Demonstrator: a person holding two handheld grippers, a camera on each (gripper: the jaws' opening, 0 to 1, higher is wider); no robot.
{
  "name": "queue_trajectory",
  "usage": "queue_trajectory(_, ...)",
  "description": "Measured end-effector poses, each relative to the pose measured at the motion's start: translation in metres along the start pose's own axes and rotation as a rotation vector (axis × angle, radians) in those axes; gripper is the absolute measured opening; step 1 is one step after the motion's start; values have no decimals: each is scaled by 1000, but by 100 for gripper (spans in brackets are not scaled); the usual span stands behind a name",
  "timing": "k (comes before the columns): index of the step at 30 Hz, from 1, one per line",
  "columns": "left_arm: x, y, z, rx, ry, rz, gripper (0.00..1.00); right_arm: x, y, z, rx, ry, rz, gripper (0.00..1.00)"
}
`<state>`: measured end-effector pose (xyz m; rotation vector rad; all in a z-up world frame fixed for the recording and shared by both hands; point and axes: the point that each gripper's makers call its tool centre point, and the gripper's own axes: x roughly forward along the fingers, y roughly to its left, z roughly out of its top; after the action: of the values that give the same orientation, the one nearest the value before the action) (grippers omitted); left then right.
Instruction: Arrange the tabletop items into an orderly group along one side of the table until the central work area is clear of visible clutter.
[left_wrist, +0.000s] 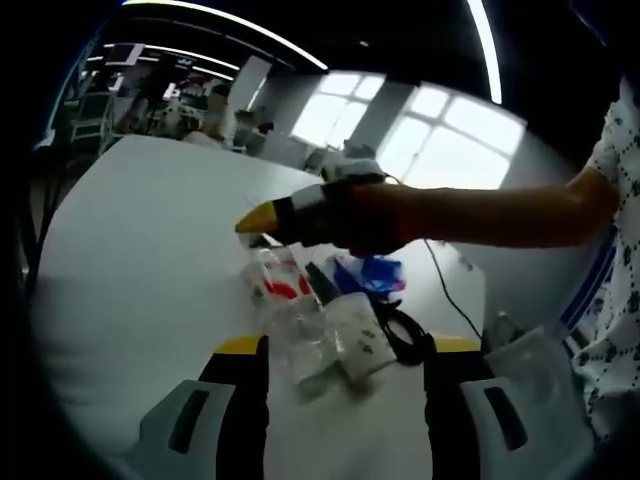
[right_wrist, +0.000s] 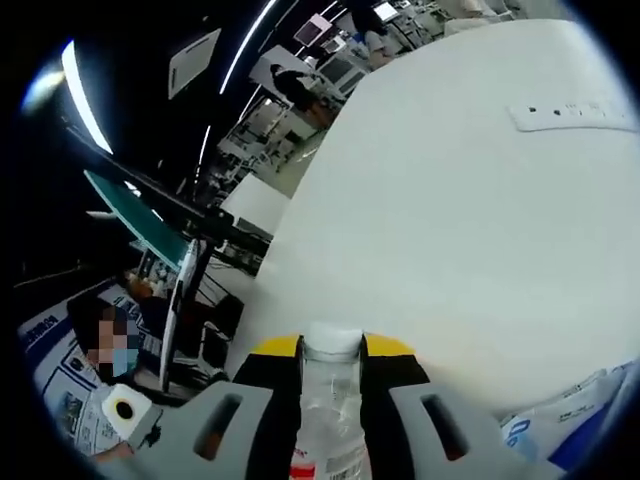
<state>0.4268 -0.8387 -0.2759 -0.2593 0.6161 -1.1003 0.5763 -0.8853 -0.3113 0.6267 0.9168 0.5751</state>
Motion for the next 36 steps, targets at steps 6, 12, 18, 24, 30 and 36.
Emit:
queue_trajectory(6, 2, 4, 6, 7, -5, -2, 59, -2, 6, 1, -36, -10, 20, 18)
queue_trajectory(12, 3, 8, 11, 21, -1, -2, 60, -7, 16, 5, -75, -34, 47, 18)
queue_trajectory(18, 5, 10, 15, 32, 1, -5, 61, -10, 22, 5, -111, -43, 64, 18)
queue_trajectory(24, 7, 12, 18, 43, 5, -7, 61, -13, 26, 7, -129, -61, 76, 18)
queue_trajectory(30, 11, 17, 20, 42, 0, -1, 61, -15, 27, 8, -144, -69, 84, 18)
queue_trajectory(36, 21, 28, 27, 41, -13, 4, 61, -17, 31, 9, -168, -84, 88, 18)
